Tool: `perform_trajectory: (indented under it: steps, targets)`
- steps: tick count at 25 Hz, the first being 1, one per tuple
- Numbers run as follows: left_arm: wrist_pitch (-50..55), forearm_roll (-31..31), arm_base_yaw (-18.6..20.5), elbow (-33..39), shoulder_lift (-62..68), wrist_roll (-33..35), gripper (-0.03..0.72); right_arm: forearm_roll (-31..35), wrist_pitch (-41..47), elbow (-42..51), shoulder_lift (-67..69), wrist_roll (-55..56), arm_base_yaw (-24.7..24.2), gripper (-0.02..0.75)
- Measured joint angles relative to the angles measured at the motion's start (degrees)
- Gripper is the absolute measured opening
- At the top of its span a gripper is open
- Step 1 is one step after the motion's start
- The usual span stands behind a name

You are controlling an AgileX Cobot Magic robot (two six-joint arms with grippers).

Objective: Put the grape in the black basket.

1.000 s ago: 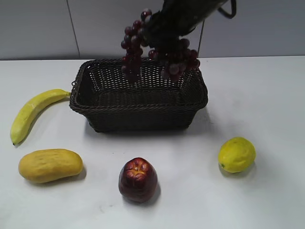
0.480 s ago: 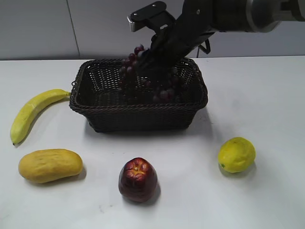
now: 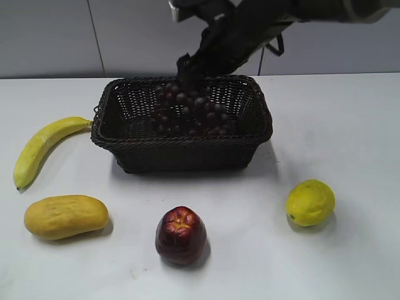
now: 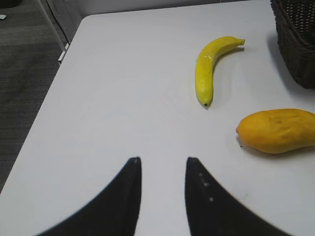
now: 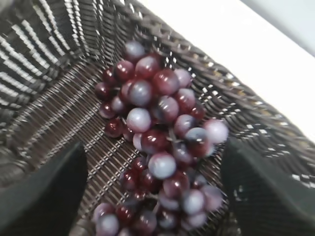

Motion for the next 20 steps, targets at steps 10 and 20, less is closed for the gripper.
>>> perform_trajectory:
  steps: [10, 20]
  targets:
    - [0.00, 0.00, 0.00, 0.00, 0.00, 0.00, 0.230, 0.00, 12.38, -0.55, -13.20, 6.81, -13.49, 0.636]
    - [0.00, 0.00, 0.00, 0.00, 0.00, 0.00, 0.232, -2.55, 27.91, -0.55, -16.54, 10.04, -29.82, 0.608]
